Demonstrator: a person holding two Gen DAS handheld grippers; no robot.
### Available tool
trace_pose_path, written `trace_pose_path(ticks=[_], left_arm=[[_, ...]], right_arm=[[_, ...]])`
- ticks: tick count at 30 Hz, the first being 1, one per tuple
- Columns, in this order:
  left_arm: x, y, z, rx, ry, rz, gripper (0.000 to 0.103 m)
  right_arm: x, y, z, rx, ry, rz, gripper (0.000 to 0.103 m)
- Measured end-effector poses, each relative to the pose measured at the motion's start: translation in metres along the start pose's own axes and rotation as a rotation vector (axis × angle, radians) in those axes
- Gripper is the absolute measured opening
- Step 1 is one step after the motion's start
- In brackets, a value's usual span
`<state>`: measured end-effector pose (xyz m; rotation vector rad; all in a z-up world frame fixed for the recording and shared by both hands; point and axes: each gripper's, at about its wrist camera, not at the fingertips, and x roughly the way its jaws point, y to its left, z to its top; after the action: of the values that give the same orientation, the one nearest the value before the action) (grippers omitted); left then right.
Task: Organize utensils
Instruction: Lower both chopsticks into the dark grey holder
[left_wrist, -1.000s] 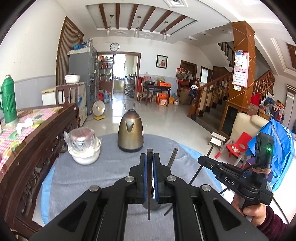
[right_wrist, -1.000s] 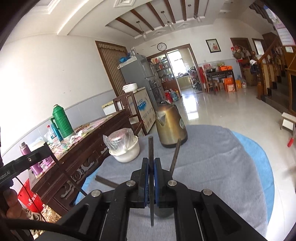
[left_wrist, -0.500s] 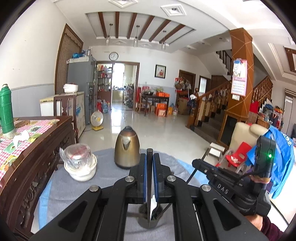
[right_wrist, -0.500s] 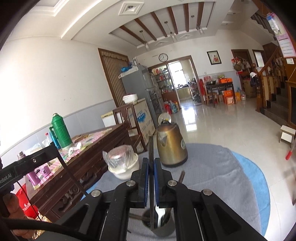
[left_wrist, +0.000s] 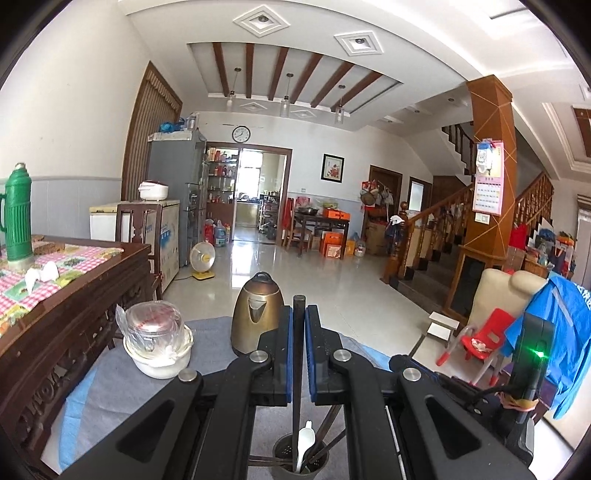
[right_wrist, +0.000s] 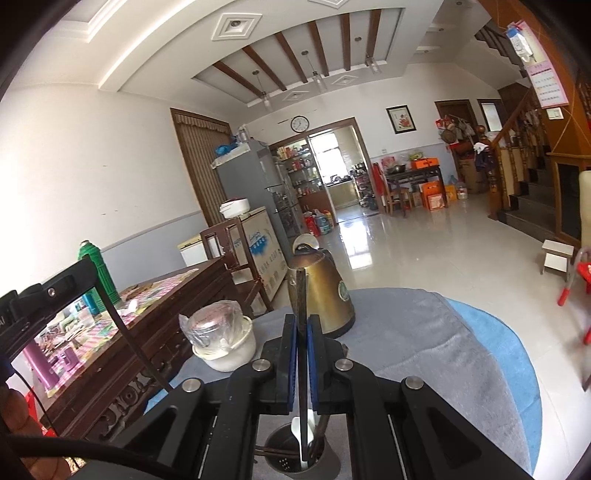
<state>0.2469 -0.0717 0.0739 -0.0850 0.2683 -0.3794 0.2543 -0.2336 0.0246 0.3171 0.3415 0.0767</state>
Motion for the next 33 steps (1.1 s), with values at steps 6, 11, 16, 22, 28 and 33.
trace_pose_path(ticks=[6,11,16,22,28,33], left_arm=[[0.012,0.001,-0.014,-0.01,0.004,0.024,0.007],[0.024,-0.001,-0.027,-0.004,0.032,0.043,0.007],[0.029,-0.003,-0.036,0.009,0.051,0.057,0.007],[0.031,-0.004,-0.039,0.016,0.065,0.067,0.007],[0.033,-0.005,-0.042,0.025,0.072,0.074,0.007],[0.035,-0.003,-0.045,0.025,0.083,0.081,0.007]], right_arm=[[0.005,-0.005,-0.008,0.014,0.017,-0.009,0.006],[0.006,-0.003,-0.015,-0.001,0.031,-0.011,0.006],[0.007,-0.003,-0.021,0.003,0.049,-0.011,0.006],[0.005,-0.004,-0.024,0.002,0.06,-0.01,0.006],[0.004,-0.003,-0.025,-0.002,0.071,-0.008,0.006],[0.005,-0.003,-0.027,-0.006,0.081,-0.011,0.006]])
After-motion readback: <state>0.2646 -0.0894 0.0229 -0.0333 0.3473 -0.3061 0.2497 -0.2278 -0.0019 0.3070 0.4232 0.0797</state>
